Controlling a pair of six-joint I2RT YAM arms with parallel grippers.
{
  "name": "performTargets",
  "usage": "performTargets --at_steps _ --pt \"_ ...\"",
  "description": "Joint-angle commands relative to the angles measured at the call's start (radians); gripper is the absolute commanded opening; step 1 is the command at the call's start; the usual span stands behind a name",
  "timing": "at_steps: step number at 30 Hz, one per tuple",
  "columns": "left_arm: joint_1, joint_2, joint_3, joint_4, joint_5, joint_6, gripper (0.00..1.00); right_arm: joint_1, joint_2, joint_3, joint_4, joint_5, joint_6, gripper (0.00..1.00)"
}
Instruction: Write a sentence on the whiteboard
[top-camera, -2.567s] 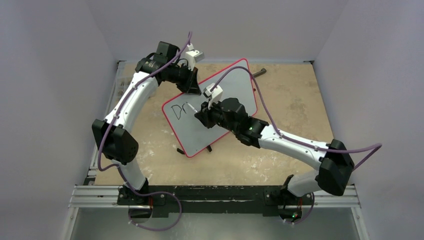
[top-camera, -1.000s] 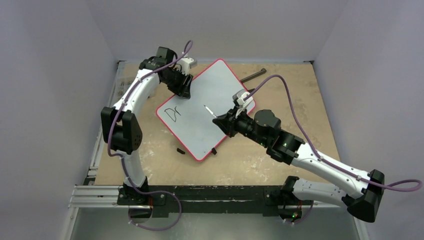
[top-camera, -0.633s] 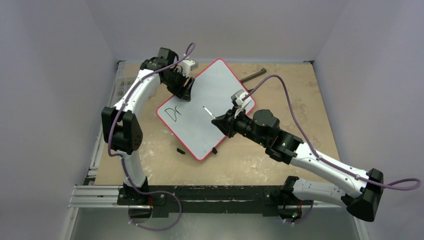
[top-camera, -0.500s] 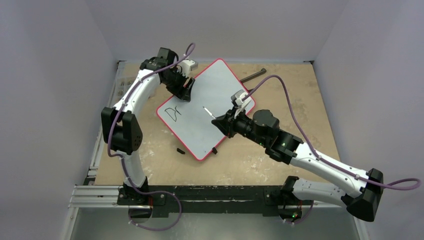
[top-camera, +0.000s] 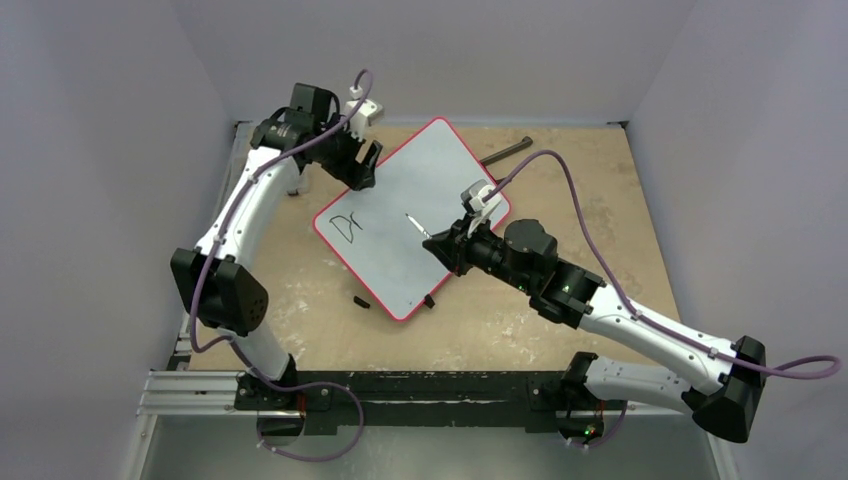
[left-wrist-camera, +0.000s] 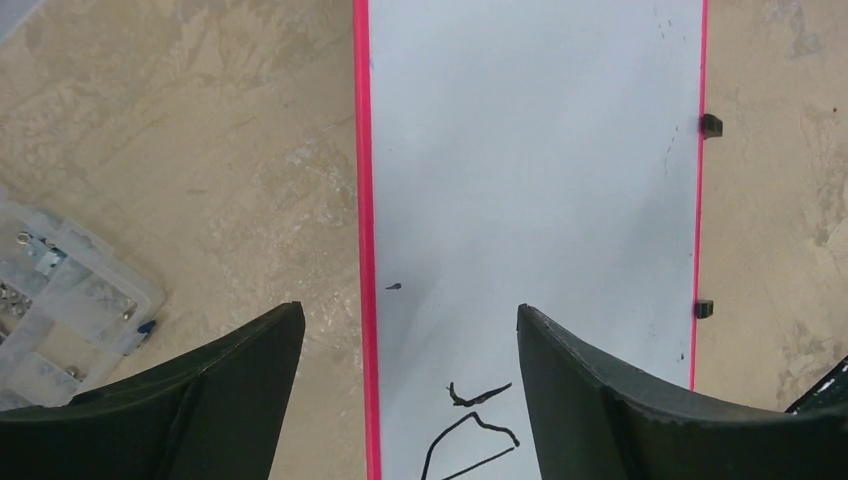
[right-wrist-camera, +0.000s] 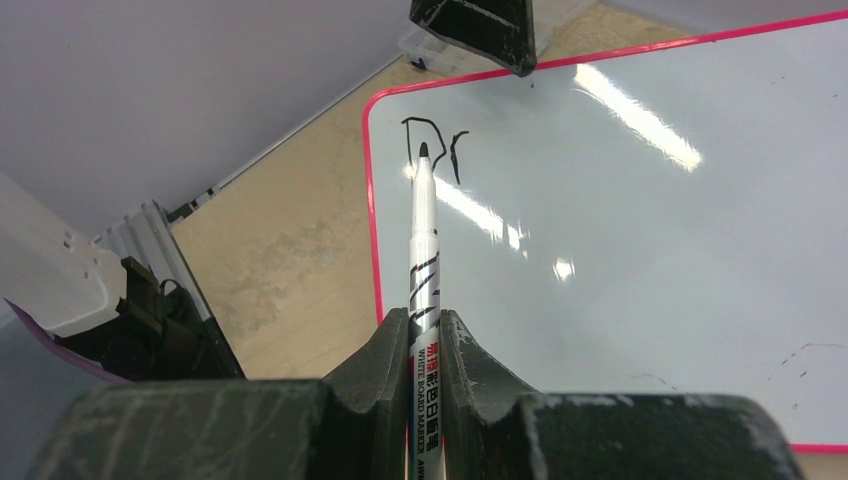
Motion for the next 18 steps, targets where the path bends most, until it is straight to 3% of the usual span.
performTargets --at_steps 1,10,18 --pt "-0.011 -0.156 -0.015 0.088 -0.002 -0.046 0.76 -0.003 -0.005 0.025 0.028 -0.021 -0.018 0.00" --pt "-0.126 -0.488 -0.249 0.225 -0.098 0.041 0.75 -0.058 0.109 0.189 -0.111 -0.163 0.018 0.00" --pt "-0.236 -0.819 -0.730 0.565 0.003 0.368 0.78 -0.071 0.143 0.287 -0.214 -0.213 -0.006 0.00"
